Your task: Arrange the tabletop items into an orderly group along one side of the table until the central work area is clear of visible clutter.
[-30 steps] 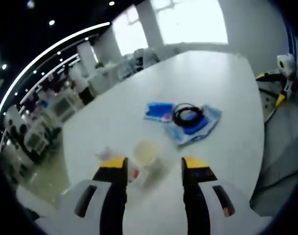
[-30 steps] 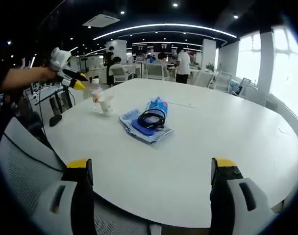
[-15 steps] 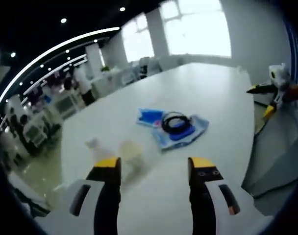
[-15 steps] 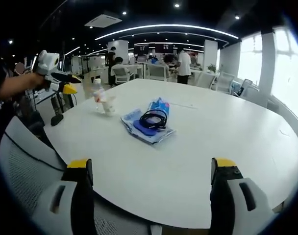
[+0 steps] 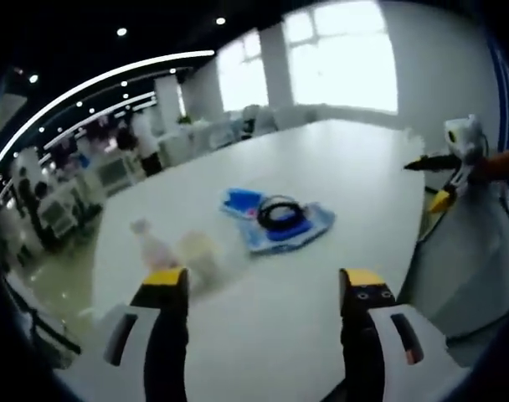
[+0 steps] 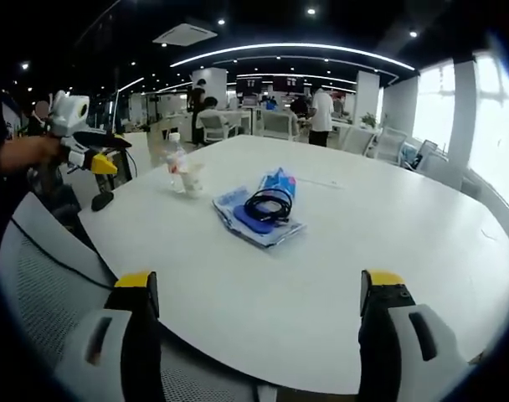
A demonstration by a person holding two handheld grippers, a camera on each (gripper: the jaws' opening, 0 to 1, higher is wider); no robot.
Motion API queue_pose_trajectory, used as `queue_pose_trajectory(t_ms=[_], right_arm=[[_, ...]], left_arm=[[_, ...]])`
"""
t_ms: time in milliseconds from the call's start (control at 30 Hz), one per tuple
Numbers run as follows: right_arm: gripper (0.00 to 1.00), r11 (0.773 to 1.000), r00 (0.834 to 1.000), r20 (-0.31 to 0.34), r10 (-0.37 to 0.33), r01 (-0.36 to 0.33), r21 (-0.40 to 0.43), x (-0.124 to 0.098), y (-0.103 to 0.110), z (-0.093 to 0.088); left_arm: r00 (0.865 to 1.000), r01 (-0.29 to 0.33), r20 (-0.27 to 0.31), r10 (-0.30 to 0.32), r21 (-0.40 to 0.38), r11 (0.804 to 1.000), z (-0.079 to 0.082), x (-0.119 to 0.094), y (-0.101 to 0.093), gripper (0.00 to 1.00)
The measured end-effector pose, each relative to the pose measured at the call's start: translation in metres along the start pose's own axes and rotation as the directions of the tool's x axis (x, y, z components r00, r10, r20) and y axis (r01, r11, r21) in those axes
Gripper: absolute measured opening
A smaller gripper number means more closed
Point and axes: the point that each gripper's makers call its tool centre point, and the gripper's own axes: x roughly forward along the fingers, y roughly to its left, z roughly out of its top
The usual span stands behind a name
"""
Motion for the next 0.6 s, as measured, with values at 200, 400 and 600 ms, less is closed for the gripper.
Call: queue_pose_trajectory(t_ms=[200, 400, 600], right_arm=[[0.99, 1.0, 1.0, -0.018, -0.005, 0.005, -0.015, 0.001, 0.0, -0.003], [0.99, 1.0, 1.0, -0.015, -0.003, 0.002, -0.016, 0.0, 0.001, -0.003], [0.99, 1.0, 1.0, -0.026, -0.001, 0.0, -0.026, 0.001, 0.001, -0.005]], left_arm=[[0.999, 0.012, 0.048, -0.009, -0.063, 0.998, -0.009, -0.004, -0.028, 0.85], [1.0, -0.005, 0.001, 0.005, -0.027, 1.0, -0.025, -0.012, -0.045, 0.96], [0.999, -0.035, -0.005, 0.035, 0.007, 0.999, -0.026, -0.02, -0.047, 1.0]])
